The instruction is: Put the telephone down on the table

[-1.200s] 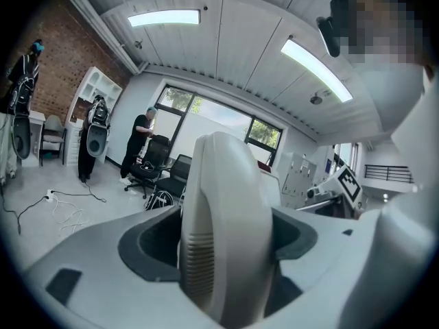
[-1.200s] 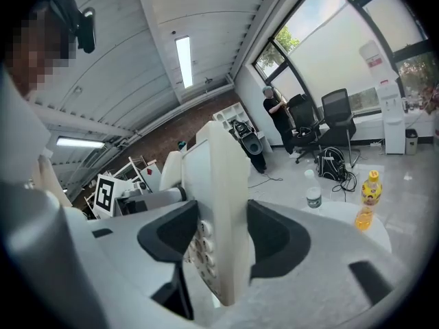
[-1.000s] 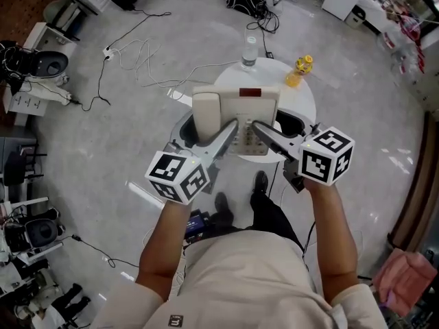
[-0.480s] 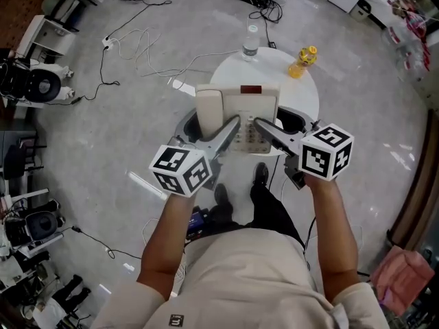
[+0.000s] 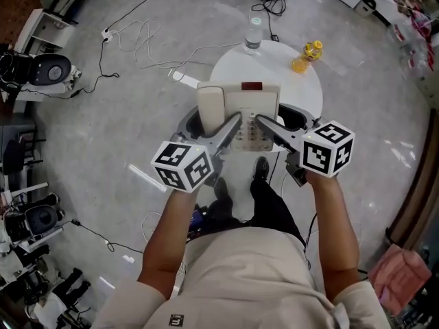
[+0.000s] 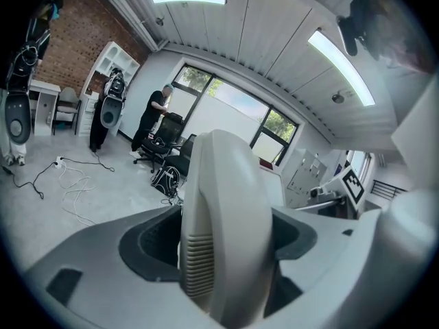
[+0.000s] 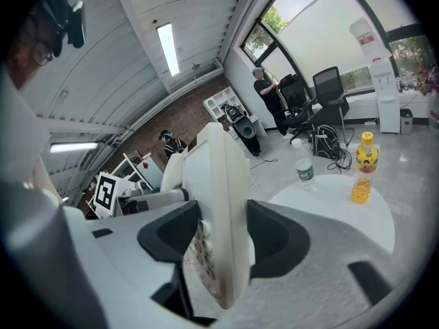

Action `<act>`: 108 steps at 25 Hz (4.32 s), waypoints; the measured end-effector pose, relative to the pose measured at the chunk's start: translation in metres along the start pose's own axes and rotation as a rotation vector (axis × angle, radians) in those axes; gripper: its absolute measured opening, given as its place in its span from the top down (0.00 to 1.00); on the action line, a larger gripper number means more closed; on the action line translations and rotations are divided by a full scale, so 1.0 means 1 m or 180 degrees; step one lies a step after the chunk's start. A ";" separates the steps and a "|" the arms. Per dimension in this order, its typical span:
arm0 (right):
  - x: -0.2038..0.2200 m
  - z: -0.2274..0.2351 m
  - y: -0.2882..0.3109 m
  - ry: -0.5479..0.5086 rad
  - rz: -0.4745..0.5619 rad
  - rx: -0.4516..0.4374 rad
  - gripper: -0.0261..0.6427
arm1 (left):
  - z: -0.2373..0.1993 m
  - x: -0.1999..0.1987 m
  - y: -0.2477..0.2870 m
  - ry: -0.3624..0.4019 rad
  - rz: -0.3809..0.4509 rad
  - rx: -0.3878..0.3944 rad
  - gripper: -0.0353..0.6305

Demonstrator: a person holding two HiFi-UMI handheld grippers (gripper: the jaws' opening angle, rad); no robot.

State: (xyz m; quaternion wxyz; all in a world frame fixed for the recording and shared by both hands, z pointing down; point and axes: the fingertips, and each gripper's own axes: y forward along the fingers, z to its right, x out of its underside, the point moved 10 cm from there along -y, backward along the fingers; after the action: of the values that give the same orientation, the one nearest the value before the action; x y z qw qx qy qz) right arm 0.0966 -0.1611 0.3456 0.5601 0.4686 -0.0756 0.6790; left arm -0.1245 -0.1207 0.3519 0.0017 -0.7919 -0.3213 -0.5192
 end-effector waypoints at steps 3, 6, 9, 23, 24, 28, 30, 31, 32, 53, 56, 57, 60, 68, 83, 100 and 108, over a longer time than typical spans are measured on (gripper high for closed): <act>0.004 0.003 0.006 0.0019 -0.0045 -0.0001 0.64 | -0.006 0.006 0.001 -0.0058 -0.0032 -0.0018 0.41; 0.007 0.007 0.011 0.0049 -0.0077 0.0001 0.64 | -0.012 0.010 0.004 -0.0091 -0.0066 -0.0031 0.41; 0.011 0.013 0.017 0.0072 -0.0111 -0.0005 0.64 | -0.018 0.015 0.008 -0.0119 -0.0097 -0.0047 0.41; 0.031 0.040 0.037 0.0173 -0.0260 -0.0051 0.64 | -0.036 0.043 0.025 -0.0272 -0.0231 -0.0149 0.41; 0.033 0.042 0.039 0.0183 -0.0269 -0.0050 0.64 | -0.038 0.045 0.026 -0.0281 -0.0241 -0.0154 0.41; 0.037 0.049 0.042 0.0219 -0.0309 -0.0037 0.64 | -0.041 0.052 0.032 -0.0311 -0.0291 -0.0155 0.41; 0.040 0.051 0.043 0.0237 -0.0328 -0.0028 0.64 | -0.043 0.054 0.034 -0.0323 -0.0320 -0.0154 0.41; 0.041 0.053 0.044 0.0247 -0.0336 -0.0022 0.64 | -0.044 0.056 0.035 -0.0331 -0.0334 -0.0154 0.41; 0.043 0.055 0.045 0.0257 -0.0345 -0.0016 0.64 | -0.045 0.058 0.036 -0.0342 -0.0348 -0.0155 0.41; 0.071 0.097 0.061 0.0385 -0.0550 -0.0040 0.64 | -0.061 0.100 0.065 -0.0573 -0.0540 -0.0265 0.41; 0.076 0.105 0.065 0.0405 -0.0570 -0.0046 0.64 | -0.064 0.106 0.071 -0.0585 -0.0564 -0.0282 0.41; 0.077 0.107 0.067 0.0411 -0.0577 -0.0046 0.64 | -0.066 0.108 0.073 -0.0590 -0.0572 -0.0286 0.41; 0.080 0.112 0.070 0.0427 -0.0603 -0.0033 0.64 | -0.069 0.113 0.078 -0.0612 -0.0598 -0.0289 0.41; 0.089 0.124 0.078 0.0475 -0.0679 -0.0027 0.64 | -0.076 0.125 0.086 -0.0662 -0.0670 -0.0320 0.41; 0.110 0.148 0.093 0.0565 -0.0777 -0.0030 0.64 | -0.091 0.149 0.102 -0.0737 -0.0794 -0.0372 0.41; 0.141 0.171 0.096 0.0689 -0.0903 -0.0058 0.64 | -0.093 0.183 0.115 -0.0785 -0.0944 -0.0428 0.41; 0.149 0.180 0.099 0.0682 -0.0928 -0.0097 0.64 | -0.095 0.193 0.120 -0.0799 -0.0971 -0.0456 0.41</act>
State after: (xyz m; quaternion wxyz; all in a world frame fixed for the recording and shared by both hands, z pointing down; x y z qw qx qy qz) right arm 0.1236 -0.2067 0.5940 0.6644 0.3910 0.0430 0.6355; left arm -0.0918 -0.1499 0.5947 -0.1733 -0.7907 -0.3973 -0.4323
